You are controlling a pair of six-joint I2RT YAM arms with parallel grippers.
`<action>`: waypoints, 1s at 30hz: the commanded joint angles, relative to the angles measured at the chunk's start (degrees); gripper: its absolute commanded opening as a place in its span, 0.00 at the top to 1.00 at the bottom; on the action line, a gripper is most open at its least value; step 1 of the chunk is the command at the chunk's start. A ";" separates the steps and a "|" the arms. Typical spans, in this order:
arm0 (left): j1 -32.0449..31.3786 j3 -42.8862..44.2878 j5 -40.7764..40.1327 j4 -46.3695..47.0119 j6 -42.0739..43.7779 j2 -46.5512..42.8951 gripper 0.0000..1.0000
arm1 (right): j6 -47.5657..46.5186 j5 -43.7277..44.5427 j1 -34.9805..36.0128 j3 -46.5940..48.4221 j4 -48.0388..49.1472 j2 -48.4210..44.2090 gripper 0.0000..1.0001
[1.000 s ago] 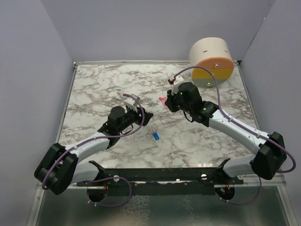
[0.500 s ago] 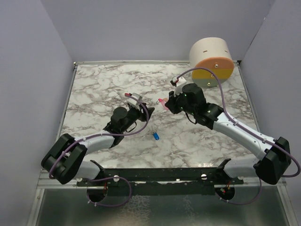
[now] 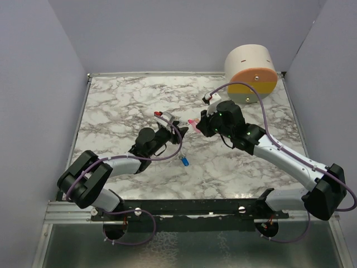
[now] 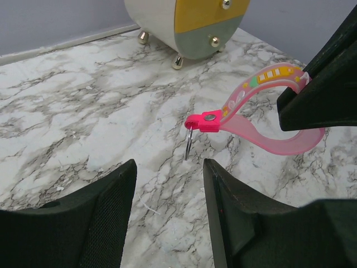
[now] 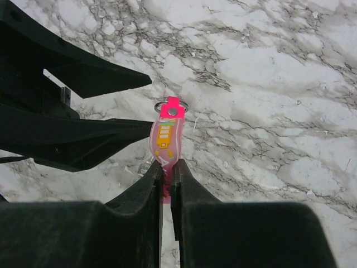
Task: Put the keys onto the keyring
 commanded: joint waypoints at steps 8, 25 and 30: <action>-0.77 1.78 2.38 6.65 1.42 2.61 0.66 | 0.32 -1.54 0.43 -1.21 -0.60 -2.65 0.99; -1.05 2.81 4.12 8.33 0.88 4.53 0.63 | 0.36 -1.53 0.43 -1.72 -1.18 -4.05 0.99; -1.06 2.51 4.37 9.73 0.81 4.97 0.74 | 0.40 -1.32 0.43 -1.80 -1.27 -4.17 0.99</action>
